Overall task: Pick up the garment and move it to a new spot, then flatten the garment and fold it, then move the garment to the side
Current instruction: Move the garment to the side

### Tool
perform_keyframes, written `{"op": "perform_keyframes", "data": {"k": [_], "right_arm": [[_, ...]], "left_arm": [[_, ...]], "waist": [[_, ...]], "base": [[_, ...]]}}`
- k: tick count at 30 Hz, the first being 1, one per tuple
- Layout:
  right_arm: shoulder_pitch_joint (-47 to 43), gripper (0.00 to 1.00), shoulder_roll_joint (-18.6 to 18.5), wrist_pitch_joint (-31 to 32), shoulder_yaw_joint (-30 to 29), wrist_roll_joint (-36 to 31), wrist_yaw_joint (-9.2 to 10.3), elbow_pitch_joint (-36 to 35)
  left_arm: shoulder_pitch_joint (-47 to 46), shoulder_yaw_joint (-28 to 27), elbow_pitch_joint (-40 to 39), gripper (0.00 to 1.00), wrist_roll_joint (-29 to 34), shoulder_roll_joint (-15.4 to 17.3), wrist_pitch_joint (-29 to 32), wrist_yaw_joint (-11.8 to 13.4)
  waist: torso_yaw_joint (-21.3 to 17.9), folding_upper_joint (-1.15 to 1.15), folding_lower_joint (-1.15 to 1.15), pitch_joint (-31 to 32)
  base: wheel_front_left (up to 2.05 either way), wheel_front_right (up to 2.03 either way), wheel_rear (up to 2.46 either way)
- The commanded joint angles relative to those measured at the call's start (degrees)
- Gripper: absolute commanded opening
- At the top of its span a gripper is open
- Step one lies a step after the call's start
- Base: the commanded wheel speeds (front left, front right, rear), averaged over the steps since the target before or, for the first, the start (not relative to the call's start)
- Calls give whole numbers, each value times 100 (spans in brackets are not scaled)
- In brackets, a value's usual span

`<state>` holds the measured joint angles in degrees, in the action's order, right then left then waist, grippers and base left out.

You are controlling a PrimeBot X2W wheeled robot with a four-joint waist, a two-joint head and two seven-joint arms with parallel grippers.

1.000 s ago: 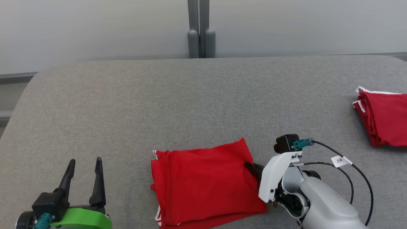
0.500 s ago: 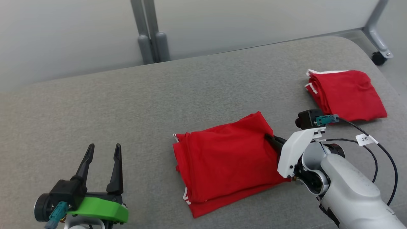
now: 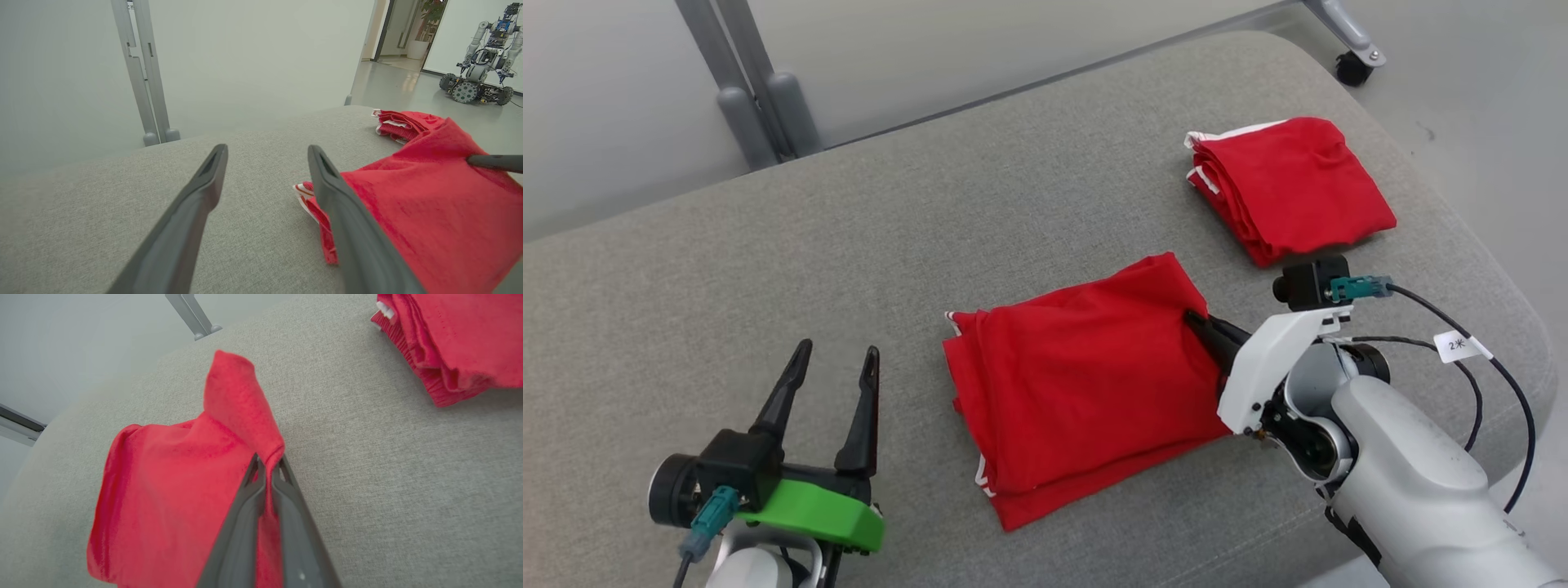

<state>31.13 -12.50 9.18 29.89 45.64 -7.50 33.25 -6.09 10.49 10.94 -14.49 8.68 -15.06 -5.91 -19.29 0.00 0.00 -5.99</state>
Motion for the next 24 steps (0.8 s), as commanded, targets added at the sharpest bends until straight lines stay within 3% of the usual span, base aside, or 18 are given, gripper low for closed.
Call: {"op": "perform_keyframes", "data": {"k": [1, 8, 17, 24], "right_arm": [[168, 0, 43, -83, 5, 58, 2, -46], [969, 0, -240, -83, 106, 70, 2, -90], [2034, 0, -1061, 35, -34, 453, 2, -231], [2311, 0, -1792, 344, -457, 750, 2, -208]], "left_arm": [[-124, 46, 16, 100, 29, 48, -11, -22], [-440, 279, 23, 100, 64, 116, 44, -71], [-896, 550, -15, 100, 19, 278, 116, -122], [-1050, 651, 16, 100, 14, 416, 165, -138]], "waist": [[-90, 0, 0, -261], [137, 0, 0, -840], [359, 0, 0, -1754], [373, 0, 0, -2179]], "base": [[0, 0, 0], [0, 0, 0], [0, 0, 0], [0, 0, 0]]}}
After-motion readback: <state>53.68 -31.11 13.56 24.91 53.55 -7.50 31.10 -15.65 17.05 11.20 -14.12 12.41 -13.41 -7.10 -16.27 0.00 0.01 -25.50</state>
